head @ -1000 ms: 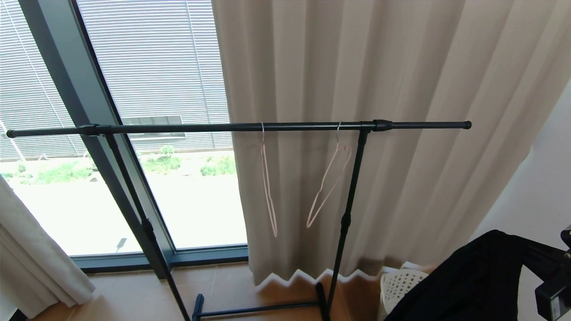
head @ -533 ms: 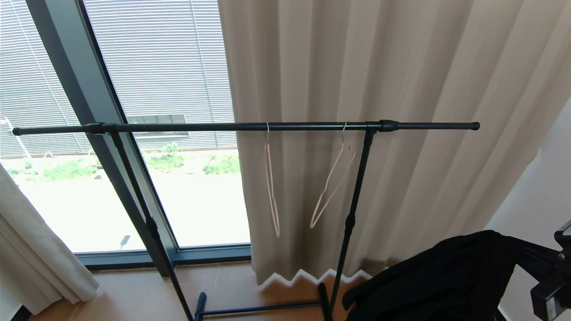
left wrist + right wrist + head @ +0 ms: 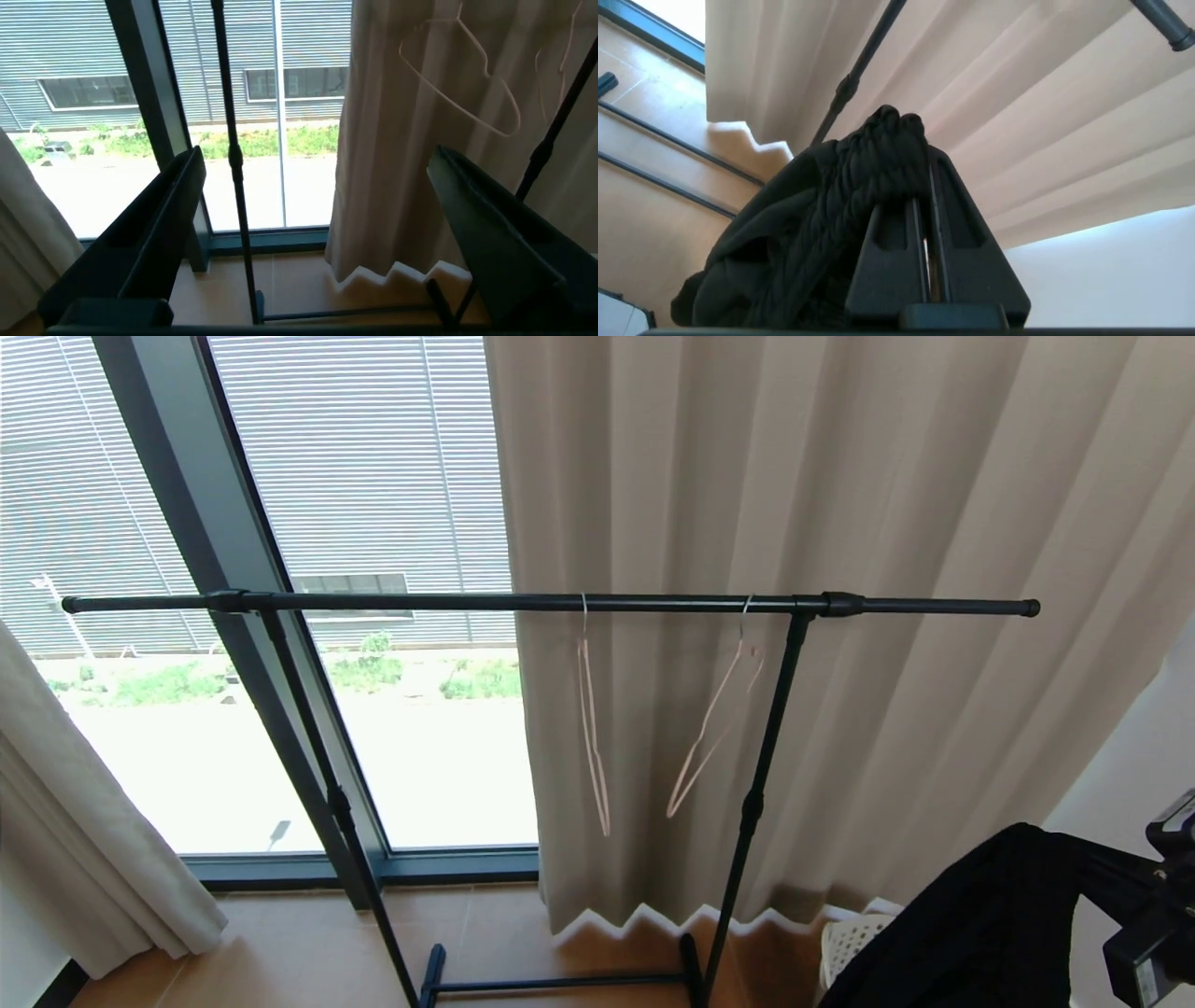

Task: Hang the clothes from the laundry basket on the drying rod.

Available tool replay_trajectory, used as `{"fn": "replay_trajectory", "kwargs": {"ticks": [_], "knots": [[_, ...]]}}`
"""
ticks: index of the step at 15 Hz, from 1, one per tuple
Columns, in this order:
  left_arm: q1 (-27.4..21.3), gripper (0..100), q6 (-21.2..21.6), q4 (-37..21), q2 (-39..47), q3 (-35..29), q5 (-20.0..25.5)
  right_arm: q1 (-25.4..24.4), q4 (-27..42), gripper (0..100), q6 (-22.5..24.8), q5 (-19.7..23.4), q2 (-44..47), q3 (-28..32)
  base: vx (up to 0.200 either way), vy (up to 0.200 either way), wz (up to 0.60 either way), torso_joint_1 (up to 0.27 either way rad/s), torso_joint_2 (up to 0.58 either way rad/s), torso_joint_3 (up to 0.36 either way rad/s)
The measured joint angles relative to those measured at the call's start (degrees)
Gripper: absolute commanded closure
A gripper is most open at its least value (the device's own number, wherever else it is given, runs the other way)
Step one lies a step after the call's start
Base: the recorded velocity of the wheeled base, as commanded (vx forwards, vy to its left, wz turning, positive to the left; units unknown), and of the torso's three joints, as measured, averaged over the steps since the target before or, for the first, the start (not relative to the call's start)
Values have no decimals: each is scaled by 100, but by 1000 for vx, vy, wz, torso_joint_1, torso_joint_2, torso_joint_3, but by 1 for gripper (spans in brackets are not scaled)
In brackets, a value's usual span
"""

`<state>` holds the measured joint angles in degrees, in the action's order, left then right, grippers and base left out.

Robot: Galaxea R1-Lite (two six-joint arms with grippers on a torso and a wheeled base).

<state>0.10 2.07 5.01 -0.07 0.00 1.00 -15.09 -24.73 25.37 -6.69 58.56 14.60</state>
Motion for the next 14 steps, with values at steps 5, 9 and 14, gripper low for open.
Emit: {"fn": "replay_trajectory", "kwargs": {"ticks": [5, 9, 14], "knots": [[-7, 0, 17, -4, 0, 0, 12, -10, 0, 100, 2, -12, 4, -28, 0, 0, 0, 0, 0, 0], [-34, 0, 83, -4, 32, 0, 39, -137, 54, 100, 2, -389, 26, -55, 0, 0, 0, 0, 0, 0], [59, 0, 692, 7, 108, 0, 85, -723, 79, 100, -52, -382, 469, 407, 0, 0, 0, 0, 0, 0]]}}
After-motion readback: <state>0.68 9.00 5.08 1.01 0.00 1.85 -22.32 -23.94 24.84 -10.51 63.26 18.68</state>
